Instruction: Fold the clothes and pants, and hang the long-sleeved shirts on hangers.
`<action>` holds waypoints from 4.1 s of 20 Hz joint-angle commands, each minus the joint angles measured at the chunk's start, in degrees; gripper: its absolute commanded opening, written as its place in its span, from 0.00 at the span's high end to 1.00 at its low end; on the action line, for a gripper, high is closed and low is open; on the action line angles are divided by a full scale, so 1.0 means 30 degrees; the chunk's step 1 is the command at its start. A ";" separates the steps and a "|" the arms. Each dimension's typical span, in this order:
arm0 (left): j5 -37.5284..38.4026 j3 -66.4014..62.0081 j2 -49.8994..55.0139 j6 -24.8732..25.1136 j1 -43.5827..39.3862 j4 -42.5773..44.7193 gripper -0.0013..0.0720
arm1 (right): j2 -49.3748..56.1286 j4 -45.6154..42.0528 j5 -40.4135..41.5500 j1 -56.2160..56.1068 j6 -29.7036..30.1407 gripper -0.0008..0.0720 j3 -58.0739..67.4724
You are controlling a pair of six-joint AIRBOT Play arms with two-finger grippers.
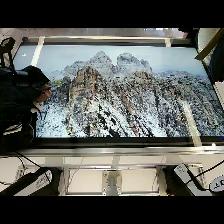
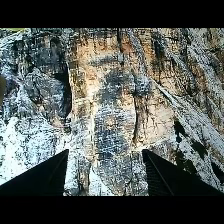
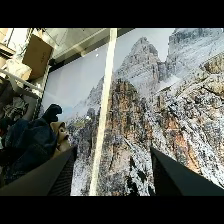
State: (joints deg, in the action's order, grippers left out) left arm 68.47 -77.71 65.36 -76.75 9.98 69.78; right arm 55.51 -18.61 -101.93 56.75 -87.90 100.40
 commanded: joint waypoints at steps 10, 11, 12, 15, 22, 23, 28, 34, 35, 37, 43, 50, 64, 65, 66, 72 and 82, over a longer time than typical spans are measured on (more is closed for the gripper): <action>-0.0036 0.0000 0.0036 0.0000 0.0000 0.0000 0.25 | -0.0007 0.0007 0.0000 0.0015 0.0015 0.29 0.0015; -0.0175 0.0000 0.0124 0.0000 -0.0007 -0.0219 0.25 | -0.0007 0.0007 0.0000 0.0015 0.0015 0.29 0.0015; -0.0503 0.0015 0.0299 0.0007 -0.0007 -0.0357 0.25 | 0.0000 0.0007 -0.0007 0.0015 0.0015 0.29 0.0015; -0.0474 0.0022 0.1093 0.0029 0.0000 -0.0240 0.25 | 0.0546 0.0044 0.1275 0.0000 0.0000 0.29 0.0131; -0.5246 0.0007 0.2149 -0.6987 0.3453 1.2422 0.18 | 0.0721 0.0175 0.9041 0.0000 -0.0015 0.31 0.0131; -0.5333 0.0000 0.2200 -0.7002 0.4969 1.2211 0.18 | 0.0721 0.0080 0.8524 -0.0007 -0.0015 0.36 0.0131; -0.5173 0.0000 0.4226 -0.3308 1.1642 0.3461 0.00 | 0.0714 -0.0415 0.4969 -0.3789 0.0743 0.37 0.0131; -0.3759 0.0000 0.7461 0.0787 1.2757 0.0787 0.04 | 0.0787 -0.7031 0.7337 -1.2764 0.1472 0.36 0.0131; -0.3679 0.0000 0.7730 0.1479 1.2684 -0.0364 0.29 | 0.0889 -0.7533 0.7825 -1.3828 0.1464 0.37 0.0131; -0.3249 -0.0029 0.7774 0.2616 1.2422 -0.3279 0.97 | 0.1151 -0.7752 0.8976 -1.5147 0.1457 0.37 0.0131; 0.1843 -0.2557 0.4036 0.7111 0.9428 -1.9234 0.96 | 0.0976 -0.8415 0.8444 -1.4411 0.1224 0.37 0.0189; -0.2550 -0.2477 0.1158 0.5195 -0.9187 -1.1766 0.96 | 0.0998 -1.7937 0.5195 -1.2225 0.2149 0.37 0.0692; -0.9194 -0.5442 0.8714 0.0896 -1.4236 -1.0615 0.02 | 0.2616 -2.1026 0.5100 -1.1999 0.4685 0.37 -0.0656; -0.7104 -0.5442 0.7839 0.0204 -1.2065 -0.9734 0.04 | 0.2616 -2.0866 0.4656 -1.2007 0.4663 0.37 -0.1530; -0.4605 -0.5435 0.7038 -0.0816 -0.9734 -0.7941 0.16 | 0.2579 -2.0451 0.4320 -1.2007 0.4612 0.37 -0.2863; 0.1712 -0.3082 0.5770 -0.2565 -0.1333 -0.1829 0.23 | 0.1377 -1.7952 0.6739 -1.2021 0.4685 0.32 -1.5096; -0.4058 -0.0233 0.9865 -0.2565 -0.1479 -0.5763 0.11 | 0.1435 -1.3639 1.1103 -1.5016 0.5100 0.14 -2.1580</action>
State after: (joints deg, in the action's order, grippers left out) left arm 60.73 -79.09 90.96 -84.29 6.31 57.60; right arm 59.83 -60.97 -71.37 15.20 -72.25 37.82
